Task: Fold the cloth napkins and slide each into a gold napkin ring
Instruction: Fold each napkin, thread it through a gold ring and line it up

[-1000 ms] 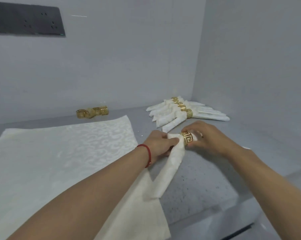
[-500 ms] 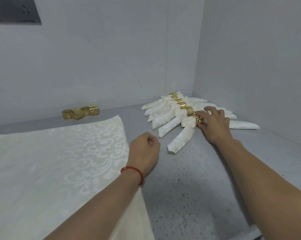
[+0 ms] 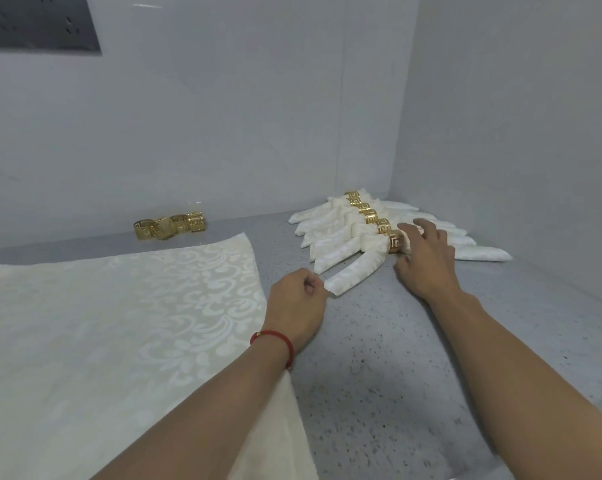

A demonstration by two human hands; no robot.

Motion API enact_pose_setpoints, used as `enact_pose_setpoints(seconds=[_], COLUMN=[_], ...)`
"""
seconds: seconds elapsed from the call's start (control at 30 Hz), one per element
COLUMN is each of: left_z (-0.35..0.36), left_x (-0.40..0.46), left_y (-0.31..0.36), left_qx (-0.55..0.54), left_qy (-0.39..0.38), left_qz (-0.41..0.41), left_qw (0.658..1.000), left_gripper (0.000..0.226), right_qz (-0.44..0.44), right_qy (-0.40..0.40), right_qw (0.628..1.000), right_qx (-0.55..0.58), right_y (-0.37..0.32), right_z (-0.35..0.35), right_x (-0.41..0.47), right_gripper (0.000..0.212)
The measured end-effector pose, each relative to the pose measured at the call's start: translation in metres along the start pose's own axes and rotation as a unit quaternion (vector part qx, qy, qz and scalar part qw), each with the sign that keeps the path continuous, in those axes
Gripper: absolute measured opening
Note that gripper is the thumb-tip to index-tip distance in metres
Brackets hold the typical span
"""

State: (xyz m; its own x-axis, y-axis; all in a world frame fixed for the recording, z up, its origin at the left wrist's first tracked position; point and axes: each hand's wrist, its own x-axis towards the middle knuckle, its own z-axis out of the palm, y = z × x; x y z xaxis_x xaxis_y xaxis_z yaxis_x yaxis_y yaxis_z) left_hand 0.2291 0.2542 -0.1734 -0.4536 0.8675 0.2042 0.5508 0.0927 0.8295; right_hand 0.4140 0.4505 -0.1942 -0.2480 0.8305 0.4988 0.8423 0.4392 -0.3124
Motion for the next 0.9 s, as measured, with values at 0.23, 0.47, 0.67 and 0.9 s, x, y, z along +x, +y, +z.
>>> enact_pose_setpoints(seconds=[0.23,0.47,0.67,0.9], left_z=[-0.044,-0.141,-0.209,-0.222], left_x=[-0.003,-0.105,-0.168,-0.186], left_y=[0.008,-0.027,-0.070,-0.062], left_qx=[-0.067,0.173,0.299,0.330], left_qy=[-0.127,-0.028,-0.075,-0.132], left_qz=[-0.060,0.032,0.039,0.036], left_qw=[0.988,0.984,0.950,0.934], left_gripper=[0.023,0.030,0.021,0.061], right_qz=[-0.125,-0.278,-0.303,-0.251], right_qy=[-0.019,-0.289,-0.408,-0.457], right_qw=[0.979,0.889,0.841,0.827], right_qx=[0.160,0.220,0.185,0.211], right_y=[-0.089,-0.189,-0.228,-0.254], right_z=[-0.054,-0.090,-0.080,-0.081], right_x=[-0.106,-0.185,-0.184,-0.176], right_gripper=[0.020,0.020,0.025,0.011])
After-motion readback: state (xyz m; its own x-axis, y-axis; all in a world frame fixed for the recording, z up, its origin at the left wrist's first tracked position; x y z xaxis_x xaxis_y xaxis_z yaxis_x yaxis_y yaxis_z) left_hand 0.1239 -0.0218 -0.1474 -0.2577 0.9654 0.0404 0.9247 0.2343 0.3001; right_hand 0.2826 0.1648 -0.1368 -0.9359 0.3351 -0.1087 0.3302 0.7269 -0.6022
